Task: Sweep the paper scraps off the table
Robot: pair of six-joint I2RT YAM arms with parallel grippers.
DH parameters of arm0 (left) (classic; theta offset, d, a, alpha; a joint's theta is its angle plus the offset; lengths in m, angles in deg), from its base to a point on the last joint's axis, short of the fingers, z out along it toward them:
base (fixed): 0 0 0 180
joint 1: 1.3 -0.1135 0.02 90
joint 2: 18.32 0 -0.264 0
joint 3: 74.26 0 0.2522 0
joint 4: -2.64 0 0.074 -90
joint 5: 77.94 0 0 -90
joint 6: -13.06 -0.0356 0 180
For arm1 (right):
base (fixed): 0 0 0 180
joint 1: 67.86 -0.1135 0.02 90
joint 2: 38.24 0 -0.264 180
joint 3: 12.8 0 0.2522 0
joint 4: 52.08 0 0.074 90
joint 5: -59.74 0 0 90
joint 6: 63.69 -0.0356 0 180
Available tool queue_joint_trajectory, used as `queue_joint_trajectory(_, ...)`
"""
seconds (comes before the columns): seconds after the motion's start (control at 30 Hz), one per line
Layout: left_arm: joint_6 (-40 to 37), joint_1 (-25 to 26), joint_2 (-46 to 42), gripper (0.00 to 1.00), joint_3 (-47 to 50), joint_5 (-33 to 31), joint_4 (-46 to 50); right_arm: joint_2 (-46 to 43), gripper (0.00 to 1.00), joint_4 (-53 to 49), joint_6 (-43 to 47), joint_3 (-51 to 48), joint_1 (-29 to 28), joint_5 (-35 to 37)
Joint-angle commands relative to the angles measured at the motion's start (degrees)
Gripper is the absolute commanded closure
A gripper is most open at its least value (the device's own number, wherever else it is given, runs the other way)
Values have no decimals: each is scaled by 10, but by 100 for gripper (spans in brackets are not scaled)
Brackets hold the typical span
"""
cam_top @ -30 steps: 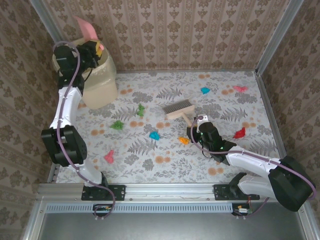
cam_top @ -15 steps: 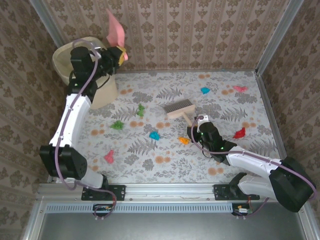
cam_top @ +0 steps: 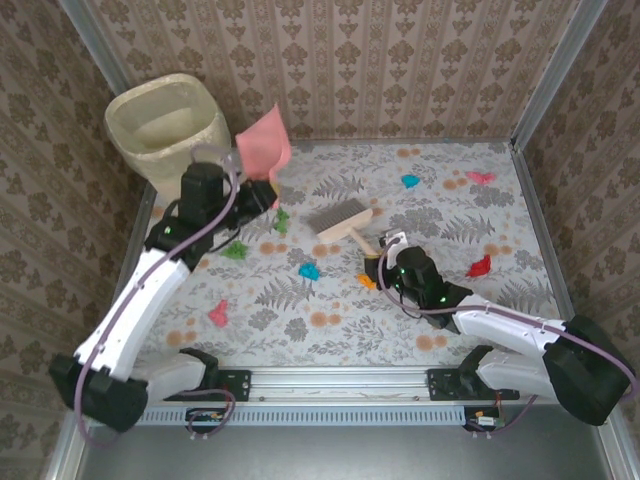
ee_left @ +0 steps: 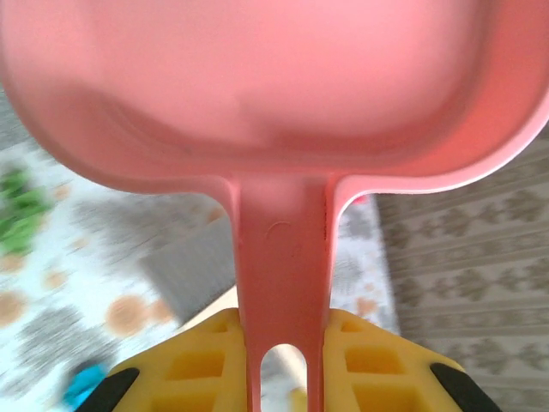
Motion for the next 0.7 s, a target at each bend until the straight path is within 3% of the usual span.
queue_joint_trajectory(0.0, -71, 3, -65, 100, 43, -130, 93, -12, 100, 55, 50, 5, -29, -28)
queue_joint_trajectory(0.23, -101, -2, -167, 100, 86, -232, 243, 8, 100, 41, 133, 35, -105, -63)
queue_joint_trajectory(0.47, -155, -69, -166, 100, 77, -172, 299, 68, 100, -58, 186, 138, -186, -93)
queue_joint_trajectory(0.67, -179, -106, -178, 100, 65, -178, 331, 161, 100, -152, 208, 265, -231, -122)
